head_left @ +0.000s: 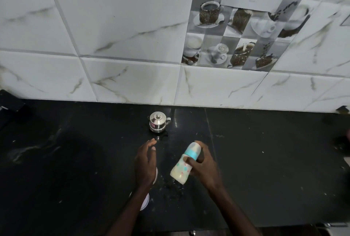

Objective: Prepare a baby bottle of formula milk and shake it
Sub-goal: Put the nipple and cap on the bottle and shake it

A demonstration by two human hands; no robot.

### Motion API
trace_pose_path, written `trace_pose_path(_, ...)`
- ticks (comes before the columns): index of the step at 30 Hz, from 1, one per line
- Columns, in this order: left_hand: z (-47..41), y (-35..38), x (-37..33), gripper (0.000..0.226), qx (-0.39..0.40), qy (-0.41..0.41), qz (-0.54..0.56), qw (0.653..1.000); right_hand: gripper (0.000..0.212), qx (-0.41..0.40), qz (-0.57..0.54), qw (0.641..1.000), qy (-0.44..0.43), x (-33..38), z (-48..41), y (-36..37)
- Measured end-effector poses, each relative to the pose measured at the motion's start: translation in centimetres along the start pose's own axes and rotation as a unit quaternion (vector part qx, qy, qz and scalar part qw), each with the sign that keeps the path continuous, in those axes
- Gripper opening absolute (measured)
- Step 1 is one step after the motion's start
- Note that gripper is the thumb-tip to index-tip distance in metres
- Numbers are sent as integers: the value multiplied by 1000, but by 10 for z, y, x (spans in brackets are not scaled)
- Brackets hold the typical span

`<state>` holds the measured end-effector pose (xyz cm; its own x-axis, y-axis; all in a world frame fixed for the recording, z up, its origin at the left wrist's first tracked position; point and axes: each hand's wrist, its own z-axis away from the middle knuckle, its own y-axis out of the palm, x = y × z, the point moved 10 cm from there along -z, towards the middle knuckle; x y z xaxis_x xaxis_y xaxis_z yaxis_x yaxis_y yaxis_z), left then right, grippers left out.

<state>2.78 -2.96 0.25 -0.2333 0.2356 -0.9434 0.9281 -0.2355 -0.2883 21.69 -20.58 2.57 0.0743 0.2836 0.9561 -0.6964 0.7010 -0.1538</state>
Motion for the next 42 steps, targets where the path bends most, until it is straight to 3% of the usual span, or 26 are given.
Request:
trace_pose_path(4,1,1,0,35,4,-7,0,1000,53,-35,-25,999,-11,7,-1,-14)
trace_pose_path(12,0,-2,-3,31,1,-3,-13,1000,56,-28,-50,998,-14,13,-5,-14)
trace_pose_path(16,-1,-2,-2,33,-3,6,-10,1000,61,-80,-40,996,-31,14,-11,-27)
trace_pose_path(20,0,-2,0,33,-8,10,-6,1000,67,25,43,998,-27,13,-14,-5)
trace_pose_path(23,-1,-1,-1,30,-13,12,4,1000,63,-90,17,995,-30,15,-17,-35)
trace_pose_path(26,2,2,0,28,-3,9,3,1000,64,-24,38,998,-38,20,-13,-11)
trace_pose_path(30,1,5,-9,31,-7,26,7,1000,58,-116,0,992,-39,22,-10,-30)
trace_pose_path(33,0,7,-8,32,1,22,1,1000,58,-45,17,998,-32,21,-9,-9)
trace_pose_path(36,0,4,-7,31,0,31,8,999,60,-106,2,993,-45,23,-6,-23)
trace_pose_path(40,0,1,-1,27,3,20,-11,1000,61,-31,55,998,-31,21,-6,-8)
trace_pose_path(42,-2,0,1,27,-1,21,-4,1000,58,-108,33,993,-39,24,-4,-24)
